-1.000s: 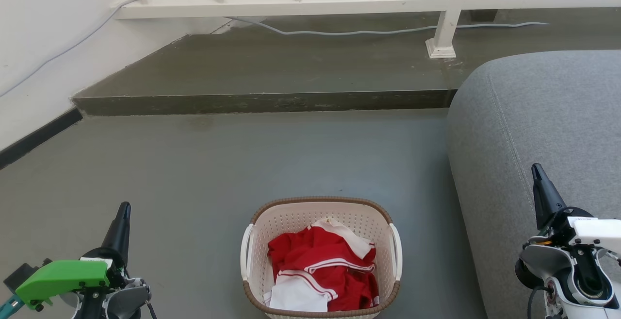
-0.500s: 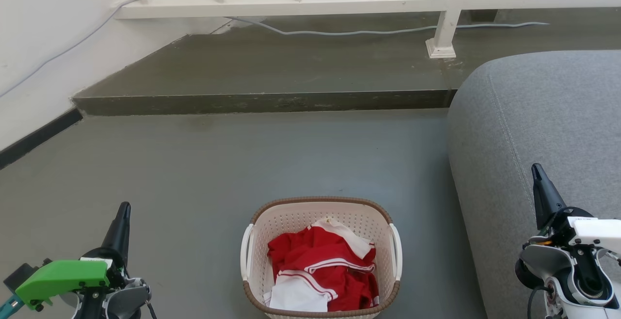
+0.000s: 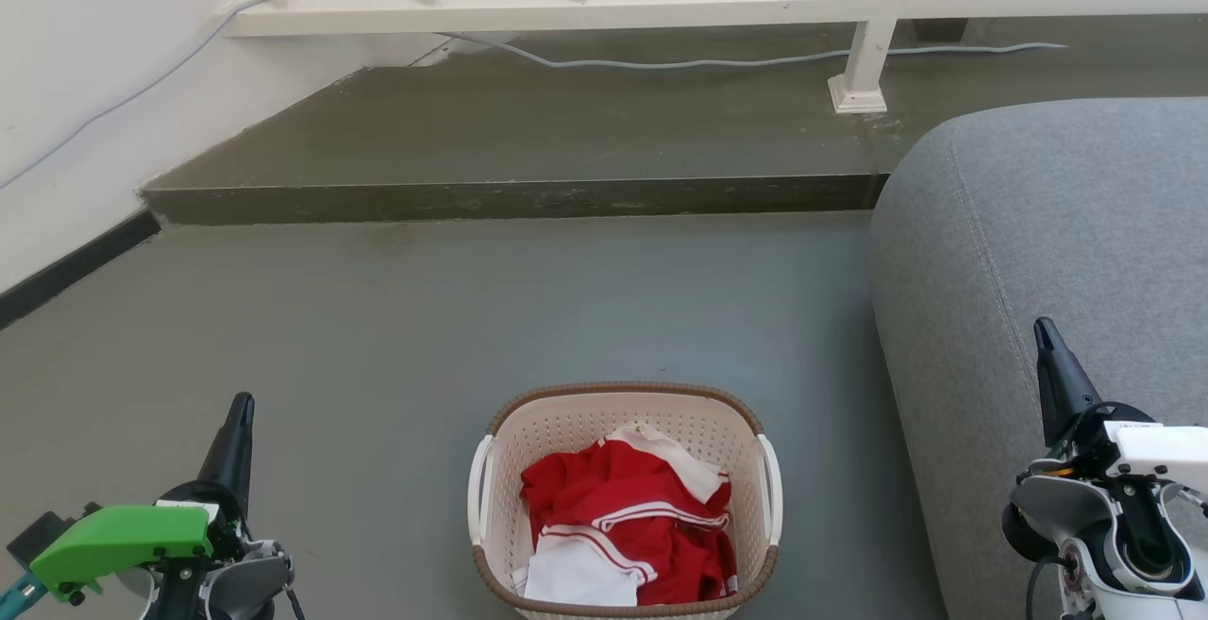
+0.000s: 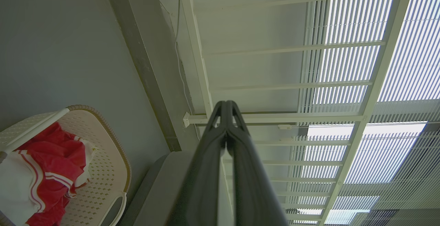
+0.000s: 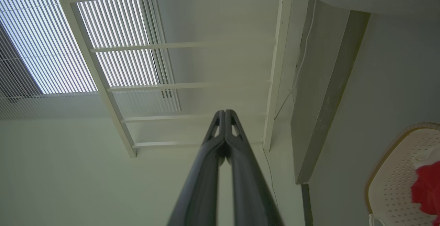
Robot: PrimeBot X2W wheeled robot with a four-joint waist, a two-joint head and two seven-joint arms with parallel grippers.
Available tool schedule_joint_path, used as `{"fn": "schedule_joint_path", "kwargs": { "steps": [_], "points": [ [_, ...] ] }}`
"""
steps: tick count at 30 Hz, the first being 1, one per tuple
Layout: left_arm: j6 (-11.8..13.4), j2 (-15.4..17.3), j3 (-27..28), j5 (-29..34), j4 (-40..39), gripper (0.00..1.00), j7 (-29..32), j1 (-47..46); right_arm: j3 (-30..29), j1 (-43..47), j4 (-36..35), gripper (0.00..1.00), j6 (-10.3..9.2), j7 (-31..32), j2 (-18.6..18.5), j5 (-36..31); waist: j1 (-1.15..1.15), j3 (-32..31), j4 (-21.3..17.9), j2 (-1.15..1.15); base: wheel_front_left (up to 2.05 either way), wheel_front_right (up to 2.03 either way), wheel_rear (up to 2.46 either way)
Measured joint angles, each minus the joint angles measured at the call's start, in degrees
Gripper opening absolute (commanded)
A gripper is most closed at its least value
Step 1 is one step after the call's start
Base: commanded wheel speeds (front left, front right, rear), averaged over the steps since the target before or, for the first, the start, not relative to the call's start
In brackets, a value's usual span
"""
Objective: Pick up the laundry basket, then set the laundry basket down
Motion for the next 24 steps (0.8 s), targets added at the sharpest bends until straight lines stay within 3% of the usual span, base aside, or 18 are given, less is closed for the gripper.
{"fn": "schedule_joint_path", "kwargs": {
  "steps": [7, 8, 24],
  "points": [
    [0.00, 0.00, 0.00, 0.00, 0.00, 0.00, 0.00, 0.00, 0.00, 0.00, 0.00, 0.00, 0.00, 0.00, 0.00, 0.00, 0.00, 0.00, 0.00, 0.00, 0.00, 0.00, 0.00],
    [0.00, 0.00, 0.00, 0.00, 0.00, 1.00, 0.00, 0.00, 0.00, 0.00, 0.00, 1.00, 0.00, 0.00, 0.00, 0.00, 0.00, 0.00, 0.00, 0.00, 0.00, 0.00, 0.00],
    [0.08, -1.15, -0.88, 0.43, 1.76, 1.00, -1.05, 1.72, 1.40, 2.63, 1.30, 1.00, -0.08, -1.86, 1.22, -0.01, 0.00, 0.05, -0.03, 0.00, 0.00, 0.00, 0.00]
  ]
}}
